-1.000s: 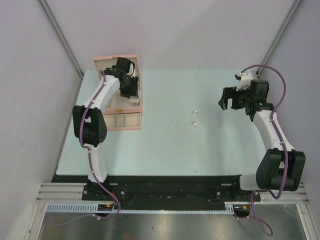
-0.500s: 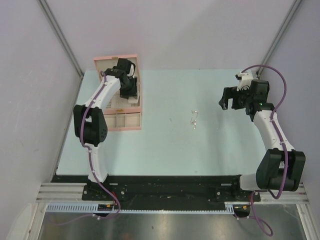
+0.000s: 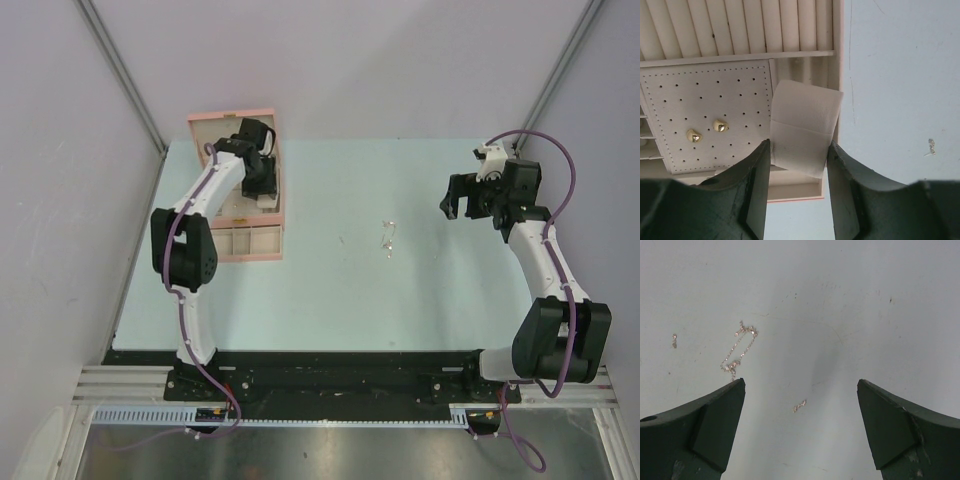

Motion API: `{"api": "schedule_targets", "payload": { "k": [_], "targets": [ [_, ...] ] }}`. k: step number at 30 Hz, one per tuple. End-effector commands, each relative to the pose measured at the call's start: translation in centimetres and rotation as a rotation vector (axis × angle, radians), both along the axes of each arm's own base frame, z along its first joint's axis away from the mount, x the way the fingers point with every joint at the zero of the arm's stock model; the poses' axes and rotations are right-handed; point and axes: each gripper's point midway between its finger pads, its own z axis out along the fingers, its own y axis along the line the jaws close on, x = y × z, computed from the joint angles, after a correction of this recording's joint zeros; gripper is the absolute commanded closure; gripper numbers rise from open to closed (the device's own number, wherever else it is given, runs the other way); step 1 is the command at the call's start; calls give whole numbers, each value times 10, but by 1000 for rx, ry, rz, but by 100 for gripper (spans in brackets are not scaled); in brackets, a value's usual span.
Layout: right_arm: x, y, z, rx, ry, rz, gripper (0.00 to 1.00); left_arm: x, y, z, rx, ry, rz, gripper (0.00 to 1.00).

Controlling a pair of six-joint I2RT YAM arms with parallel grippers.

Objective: Organize the mixed jewelry

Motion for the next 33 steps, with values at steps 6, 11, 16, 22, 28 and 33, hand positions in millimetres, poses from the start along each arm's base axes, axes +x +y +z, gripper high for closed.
{"api": "schedule_targets", "payload": {
  "k": [6, 11, 16, 22, 28, 33],
  "targets": [
    [3, -3, 10, -3, -33, 10, 0, -4, -12, -12, 4, 18, 51, 99],
    [4, -4, 10, -2, -35, 8, 0, -4, -8, -14, 25, 19, 77, 100],
    [4, -4, 10, 1, -33, 9, 0, -8, -6, -14, 26, 19, 98, 100],
    [3, -4, 9, 2, -28, 9, 0, -9, -2, -12, 37, 15, 133, 100],
    [4, -5, 6, 3, -22, 5, 0, -9, -4, -16, 30, 28, 135, 100],
    [4, -5, 6, 2, -22, 4, 0, -8, -4, -19, 30, 36, 132, 100]
  ]
}}
